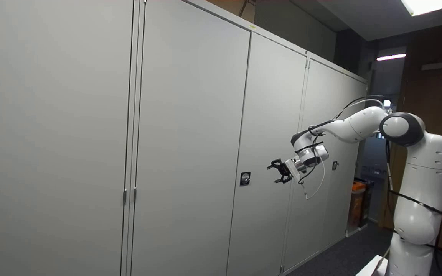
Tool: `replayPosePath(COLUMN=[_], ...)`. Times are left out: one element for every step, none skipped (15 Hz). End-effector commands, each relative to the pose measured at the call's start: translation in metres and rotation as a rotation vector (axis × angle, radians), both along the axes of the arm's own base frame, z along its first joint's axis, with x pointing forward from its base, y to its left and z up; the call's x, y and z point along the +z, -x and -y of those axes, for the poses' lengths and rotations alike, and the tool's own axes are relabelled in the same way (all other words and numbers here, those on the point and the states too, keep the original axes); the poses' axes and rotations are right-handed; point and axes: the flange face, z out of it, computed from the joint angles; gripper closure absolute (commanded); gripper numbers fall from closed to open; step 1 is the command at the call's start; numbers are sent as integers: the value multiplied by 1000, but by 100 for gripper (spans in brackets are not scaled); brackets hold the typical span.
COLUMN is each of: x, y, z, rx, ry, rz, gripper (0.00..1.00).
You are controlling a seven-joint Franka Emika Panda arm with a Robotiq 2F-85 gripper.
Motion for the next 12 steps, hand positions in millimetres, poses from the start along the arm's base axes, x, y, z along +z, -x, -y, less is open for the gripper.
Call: replayPosePath(x=[7, 7, 7, 4, 1, 0, -3, -6, -8, -8, -8, -8], y=[-20, -23, -27, -28, -29, -21, -22, -23, -24, -24, -24, -24], z=[0, 0, 0, -1, -2, 0, -1, -2, -2, -3, -3, -3], rx=[-27, -28, -31, -26, -18, -8, -5, -4, -3, -2, -1, -1], ry=[45, 56, 64, 71, 61, 47, 49, 50, 50, 51, 51, 51], rz=[49, 54, 55, 43, 24, 24, 18, 14, 11, 10, 10, 11], gripper=[0, 0, 0, 0, 0, 0, 0, 0, 0, 0, 0, 0])
